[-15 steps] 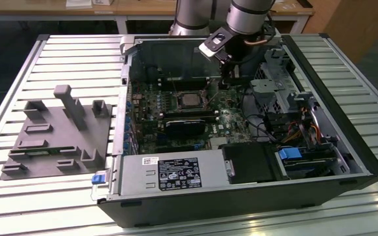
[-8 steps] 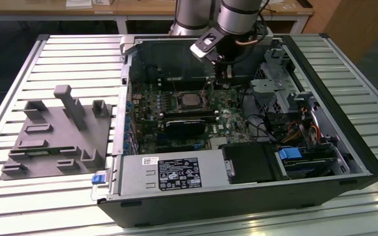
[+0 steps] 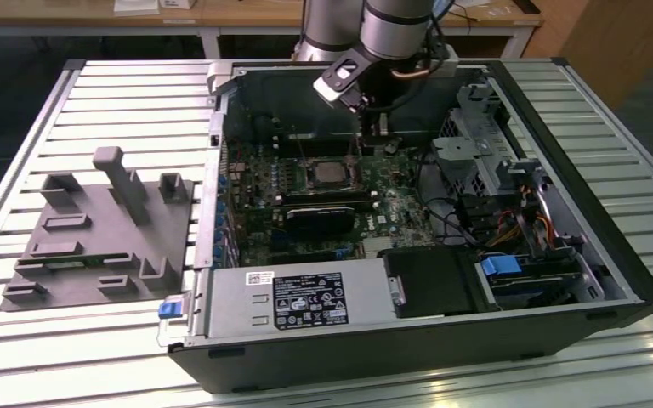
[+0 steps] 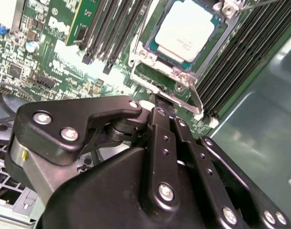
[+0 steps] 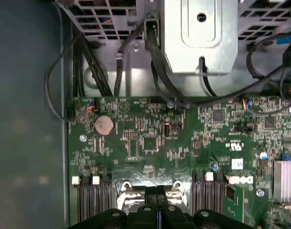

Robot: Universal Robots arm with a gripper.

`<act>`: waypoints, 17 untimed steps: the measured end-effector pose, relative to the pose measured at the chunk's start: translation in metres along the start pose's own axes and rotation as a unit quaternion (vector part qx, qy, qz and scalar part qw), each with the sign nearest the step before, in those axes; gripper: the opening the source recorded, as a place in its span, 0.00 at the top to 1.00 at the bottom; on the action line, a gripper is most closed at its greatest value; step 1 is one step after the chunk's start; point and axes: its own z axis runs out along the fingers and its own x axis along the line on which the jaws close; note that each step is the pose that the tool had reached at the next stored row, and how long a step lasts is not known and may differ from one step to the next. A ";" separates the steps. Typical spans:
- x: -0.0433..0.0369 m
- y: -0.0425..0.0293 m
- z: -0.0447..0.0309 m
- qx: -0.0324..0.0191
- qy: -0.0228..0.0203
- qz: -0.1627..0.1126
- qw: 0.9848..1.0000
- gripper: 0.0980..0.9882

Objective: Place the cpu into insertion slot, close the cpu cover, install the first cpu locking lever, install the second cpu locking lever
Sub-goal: 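Close the cpu cover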

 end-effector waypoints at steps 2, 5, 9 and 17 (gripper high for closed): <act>-0.0001 -0.0043 0.0001 -0.003 0.000 0.000 1.000 1.00; -0.0003 -0.0109 0.0004 -0.007 0.000 0.000 1.000 1.00; -0.0006 -0.0204 0.0007 -0.014 0.000 0.000 1.000 1.00; -0.0011 -0.0350 0.0016 -0.030 0.001 0.000 1.000 1.00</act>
